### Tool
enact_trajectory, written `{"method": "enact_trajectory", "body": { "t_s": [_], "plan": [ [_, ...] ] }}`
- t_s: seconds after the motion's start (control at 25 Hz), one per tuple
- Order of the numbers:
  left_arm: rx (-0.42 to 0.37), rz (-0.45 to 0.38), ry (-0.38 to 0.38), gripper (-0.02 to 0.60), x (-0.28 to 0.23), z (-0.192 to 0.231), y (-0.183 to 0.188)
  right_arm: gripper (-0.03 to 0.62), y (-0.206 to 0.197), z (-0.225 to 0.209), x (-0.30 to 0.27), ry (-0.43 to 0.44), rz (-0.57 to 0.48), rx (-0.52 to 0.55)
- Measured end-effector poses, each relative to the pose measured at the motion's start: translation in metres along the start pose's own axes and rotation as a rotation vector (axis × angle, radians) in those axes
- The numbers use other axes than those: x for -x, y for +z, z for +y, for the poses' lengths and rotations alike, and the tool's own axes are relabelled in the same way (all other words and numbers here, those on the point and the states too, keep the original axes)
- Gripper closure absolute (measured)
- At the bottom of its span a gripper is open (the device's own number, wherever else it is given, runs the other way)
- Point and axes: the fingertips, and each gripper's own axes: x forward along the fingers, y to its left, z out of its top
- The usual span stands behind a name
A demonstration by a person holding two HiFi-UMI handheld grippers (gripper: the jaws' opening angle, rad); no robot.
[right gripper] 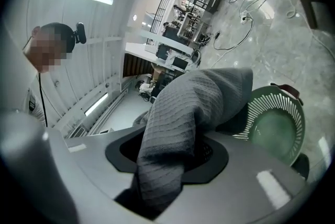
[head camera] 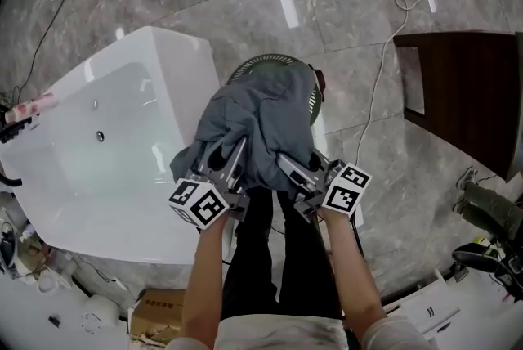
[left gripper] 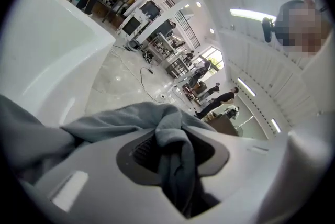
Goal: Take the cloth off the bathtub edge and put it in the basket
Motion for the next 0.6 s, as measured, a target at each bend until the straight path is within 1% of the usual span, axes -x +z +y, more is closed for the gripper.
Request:
{"method": "enact_trajectory", "body": {
  "t_s": [0.24, 0.4, 0.52, 0.6],
  "plan": [
    [0.035, 0.061, -0.017, 0.411, -0.034, -0.008, -0.025, 0.422, 0.015, -0.024, 0.024, -0.063, -0.009, 0.024],
    [0.039, 0.09, -0.009, 0.411, -0.055, -0.008, -0.039, 0.422, 0.022, -0.047, 0.034, -0.11, 0.011, 0.031],
    [0.027, 0.122, 0.024, 0.411, -0.065, 0.003, -0.046, 0.422, 0.02, -0.066, 0.032, -0.145, 0.036, 0.017],
    [0.012, 0.147, 0.066, 0.411, -0.07, 0.018, -0.052, 0.421, 0.012, -0.082, 0.026, -0.171, 0.067, 0.004]
  ]
}}
